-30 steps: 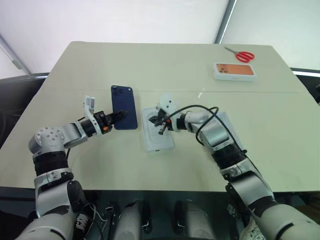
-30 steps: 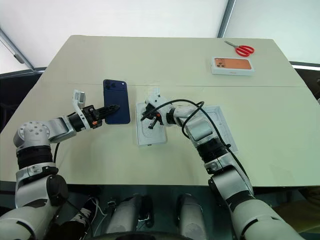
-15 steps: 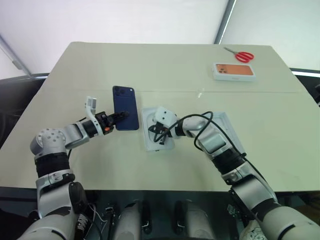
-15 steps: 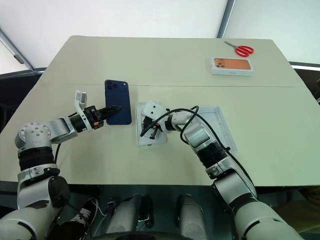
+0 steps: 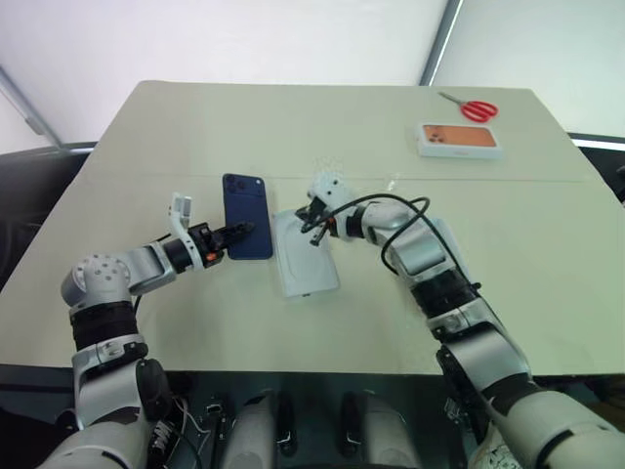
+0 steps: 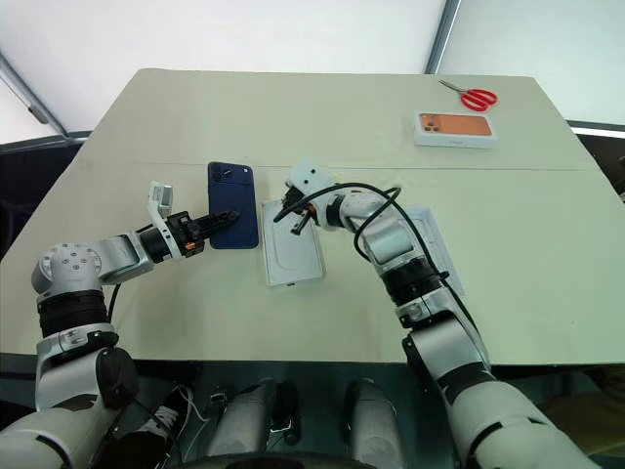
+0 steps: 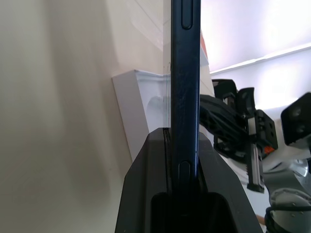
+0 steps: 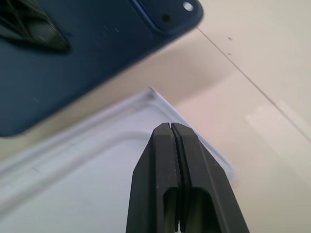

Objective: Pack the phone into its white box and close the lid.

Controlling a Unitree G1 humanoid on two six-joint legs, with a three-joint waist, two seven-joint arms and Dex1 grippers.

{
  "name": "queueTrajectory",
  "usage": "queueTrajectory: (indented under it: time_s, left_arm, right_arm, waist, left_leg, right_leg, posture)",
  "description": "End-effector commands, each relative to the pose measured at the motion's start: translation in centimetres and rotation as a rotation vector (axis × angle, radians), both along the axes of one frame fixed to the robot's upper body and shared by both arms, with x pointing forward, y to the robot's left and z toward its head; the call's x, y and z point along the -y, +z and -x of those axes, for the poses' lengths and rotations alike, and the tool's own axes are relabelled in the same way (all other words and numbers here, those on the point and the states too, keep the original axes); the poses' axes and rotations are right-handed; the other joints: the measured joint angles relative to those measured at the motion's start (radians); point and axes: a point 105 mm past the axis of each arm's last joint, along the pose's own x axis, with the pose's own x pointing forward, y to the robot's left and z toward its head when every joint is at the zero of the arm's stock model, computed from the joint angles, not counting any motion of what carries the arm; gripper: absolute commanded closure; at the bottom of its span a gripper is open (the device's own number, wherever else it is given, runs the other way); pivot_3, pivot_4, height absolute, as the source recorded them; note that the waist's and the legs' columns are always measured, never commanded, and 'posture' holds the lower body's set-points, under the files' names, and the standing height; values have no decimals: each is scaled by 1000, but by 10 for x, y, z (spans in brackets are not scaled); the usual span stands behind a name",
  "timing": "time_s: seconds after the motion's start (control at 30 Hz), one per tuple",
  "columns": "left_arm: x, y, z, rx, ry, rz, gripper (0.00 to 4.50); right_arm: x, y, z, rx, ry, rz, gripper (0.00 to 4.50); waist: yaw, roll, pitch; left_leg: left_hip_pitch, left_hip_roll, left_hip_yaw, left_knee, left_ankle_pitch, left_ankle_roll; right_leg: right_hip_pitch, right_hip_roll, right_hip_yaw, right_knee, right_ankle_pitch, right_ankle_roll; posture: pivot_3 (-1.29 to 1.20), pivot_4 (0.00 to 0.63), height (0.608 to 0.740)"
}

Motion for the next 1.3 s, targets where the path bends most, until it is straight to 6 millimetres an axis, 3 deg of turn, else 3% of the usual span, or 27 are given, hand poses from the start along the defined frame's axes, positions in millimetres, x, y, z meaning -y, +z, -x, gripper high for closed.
queueTrajectory:
  time_s: [0.03, 0.33, 0.43, 0.57, 0.63, 0.87, 1.03, 1.3]
  left_arm:
    - [0, 21, 0, 89, -7, 29, 4500]
    - [-1, 21, 1, 87, -4, 27, 4500]
    - [-1, 21, 0, 90, -5, 27, 4500]
    - [-1, 19, 1, 84, -3, 30, 4500]
    - [-1, 19, 2, 82, -3, 31, 4500]
    - [2, 20, 1, 86, -6, 35, 4500]
    - [4, 19, 3, 79, -17, 37, 4500]
    - [11, 18, 5, 83, -33, 48, 4500]
  right_arm:
    - [-1, -6, -1, 38, 21, 59, 4467]
    - [2, -37, 4, 80, 85, 285, 4467]
    - [1, -31, 4, 79, 80, 254, 4467]
    - [-14, 3, 11, 32, 114, 44, 4467]
    - [-17, 2, 15, 25, 133, 50, 4467]
    - [-1, -24, -2, 87, -25, 174, 4467]
    - [18, -18, -17, 123, -122, 211, 4467]
    - [34, -20, -17, 83, -171, 253, 4467]
  waist:
    - [-3, 0, 0]
    - [-13, 0, 0]
    - [-12, 0, 0]
    - [-12, 0, 0]
    - [-17, 0, 0]
    - [-19, 0, 0]
    - [-14, 0, 0]
    - [-14, 0, 0]
  left_leg:
    - [0, 0, 0, 0, 0, 0]
    - [0, 0, 0, 0, 1, 2]
    - [0, 0, 0, 0, 1, 2]
    - [0, 0, -1, 0, 1, 2]
    - [0, 0, -1, 0, 1, 2]
    - [0, 0, 0, 0, 1, 2]
    - [0, 0, 0, 0, 0, 0]
    - [0, 0, 0, 0, 1, 2]
  right_leg:
    - [0, 0, 0, 0, 0, 0]
    - [0, 0, 0, 0, 0, 0]
    - [1, 0, 0, 0, 0, 0]
    - [1, 0, 0, 0, 0, 0]
    - [1, 0, 0, 0, 0, 0]
    - [0, 0, 0, 0, 0, 0]
    - [1, 0, 0, 0, 0, 0]
    - [1, -1, 0, 0, 0, 0]
  posture:
    - [0, 150, 738]
    - [0, 150, 738]
    - [0, 150, 738]
    - [0, 150, 738]
    - [0, 150, 738]
    - [0, 150, 738]
    - [0, 150, 738]
    - [0, 150, 738]
